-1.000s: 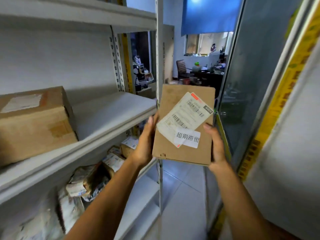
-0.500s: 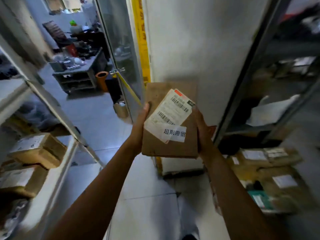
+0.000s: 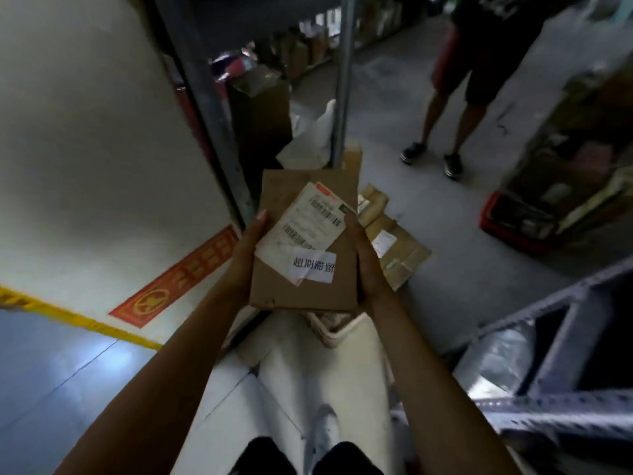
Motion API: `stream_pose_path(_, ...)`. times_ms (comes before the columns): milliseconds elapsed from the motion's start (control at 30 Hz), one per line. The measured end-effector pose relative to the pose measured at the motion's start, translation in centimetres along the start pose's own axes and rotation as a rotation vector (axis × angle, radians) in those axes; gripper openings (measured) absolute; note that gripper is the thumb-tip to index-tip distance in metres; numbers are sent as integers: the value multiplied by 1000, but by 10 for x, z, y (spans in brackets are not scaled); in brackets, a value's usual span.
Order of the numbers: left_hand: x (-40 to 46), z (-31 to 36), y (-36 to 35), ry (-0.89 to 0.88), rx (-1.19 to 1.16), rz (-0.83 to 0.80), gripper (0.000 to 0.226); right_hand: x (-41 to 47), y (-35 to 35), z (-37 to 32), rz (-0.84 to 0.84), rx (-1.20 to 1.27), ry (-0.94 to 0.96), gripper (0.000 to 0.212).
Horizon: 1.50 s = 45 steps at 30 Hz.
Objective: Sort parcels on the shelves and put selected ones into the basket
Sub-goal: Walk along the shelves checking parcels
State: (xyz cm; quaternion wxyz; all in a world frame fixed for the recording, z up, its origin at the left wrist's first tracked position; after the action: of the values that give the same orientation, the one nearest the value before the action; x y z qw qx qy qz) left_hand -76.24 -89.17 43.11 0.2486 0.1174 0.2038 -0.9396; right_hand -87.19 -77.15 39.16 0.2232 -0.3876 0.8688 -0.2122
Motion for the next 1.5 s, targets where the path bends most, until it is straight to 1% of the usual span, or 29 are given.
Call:
stream_pose_path(100, 55, -24, -15, 111, 25, -51, 49, 9, 46, -2, 168, 4, 37, 62)
stream_pose_path(200, 102, -46, -20, 208, 49, -166, 49, 24, 82, 12, 330, 31, 12, 52)
stream_pose_path(233, 117, -53, -18, 243, 69, -199, 46, 29, 93, 21, 394, 31, -8, 51)
stream_pose_path(300, 153, -71, -8, 258, 125, -215, 41, 41, 111, 41, 482, 41, -48, 60)
stream_pose_path(333, 172, -83, 0, 262, 162, -233, 43, 47, 118, 53, 514, 43, -73, 64)
stream_pose_path(400, 214, -111, 13, 309, 243, -281, 44, 70, 137, 83, 594, 57, -116, 57)
stream_pose_path(467, 236, -136, 23, 402, 291, -258, 35, 83, 147, 110, 660, 102, -159, 47)
stream_pose_path(500, 253, -157, 34, 474, 316, -236, 35, 95, 157, 131, 699, 142, -175, 48)
stream_pose_path(533, 265, -175, 43, 533, 327, -208, 39, 104, 164, 151, 734, 193, -203, 50)
stream_pose_path(567, 277, -197, 58, 574, 353, -190, 49, 111, 171, 170, 773, 234, -236, 49)
stream_pose_path(600, 289, -218, 70, 593, 413, -191, 53, 117, 177, 187, 817, 271, -264, 48)
stream_pose_path(633, 300, -237, 81, 600, 471, -185, 48, 122, 186, 208, 852, 284, -297, 50)
stream_pose_path(667, 307, -249, 87, 596, 480, -150, 36, 126, 192, 224, 872, 283, -337, 54)
stream_pose_path(700, 312, -264, 92, 588, 461, -138, 21, 129, 200, 242, 876, 269, -380, 59)
stream_pose_path(733, 318, -280, 97, 586, 444, -159, 16, 132, 208, 256, 876, 278, -408, 60)
stream_pose_path(800, 323, -303, 103, 615, 441, -217, 24, 138, 229, 279, 847, 226, -453, 57)
stream_pose_path(833, 330, -321, 118, 673, 455, -237, 42, 142, 242, 289, 819, 165, -484, 56)
stream_pose_path(900, 340, -347, 145, 850, 499, -274, 99, 155, 269, 303, 744, 33, -547, 50)
stream_pose_path(933, 345, -357, 155, 909, 496, -300, 114, 163, 282, 304, 699, -30, -571, 45)
stream_pose_path(967, 348, -367, 164, 958, 458, -308, 119, 172, 299, 308, 655, -99, -598, 40)
stream_pose_path(1000, 351, -378, 171, 982, 412, -297, 121, 182, 313, 310, 604, -160, -620, 37)
stream_pose_path(1067, 356, -399, 180, 1019, 262, -222, 121, 202, 338, 310, 514, -317, -668, 36)
stream_pose_path(1100, 359, -408, 183, 1030, 195, -173, 122, 211, 348, 310, 489, -417, -682, 39)
stream_pose_path(1167, 364, -427, 190, 1032, 104, -84, 123, 222, 358, 311, 531, -582, -699, 50)
stream_pose_path(1233, 372, -439, 192, 1013, 18, -47, 120, 223, 361, 313, 606, -671, -724, 60)
stream_pose_path(1333, 381, -452, 189, 992, -4, -54, 113, 223, 361, 318, 654, -721, -713, 56)
stream_pose_path(1367, 382, -454, 188, 966, -9, -70, 105, 224, 362, 317, 677, -721, -697, 55)
stream_pose_path(1467, 385, -458, 186, 916, 74, -110, 62, 231, 375, 316, 676, -781, -624, 53)
stream_pose_path(1500, 388, -455, 184, 924, 112, -98, 61, 235, 380, 316, 655, -795, -613, 51)
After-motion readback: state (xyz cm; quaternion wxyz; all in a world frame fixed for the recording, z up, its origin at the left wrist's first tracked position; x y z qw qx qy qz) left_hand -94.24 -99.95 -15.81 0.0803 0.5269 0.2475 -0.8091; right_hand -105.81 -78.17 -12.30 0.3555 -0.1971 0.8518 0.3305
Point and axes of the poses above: each hand's wrist, its own x-axis towards the middle knuckle, its own y-axis out of the back of the hand, z = x × y, the point moved 2 cm from there along x, towards the middle knuckle, and after that the axes turned 1 degree about -x, right-handed, at the moved point
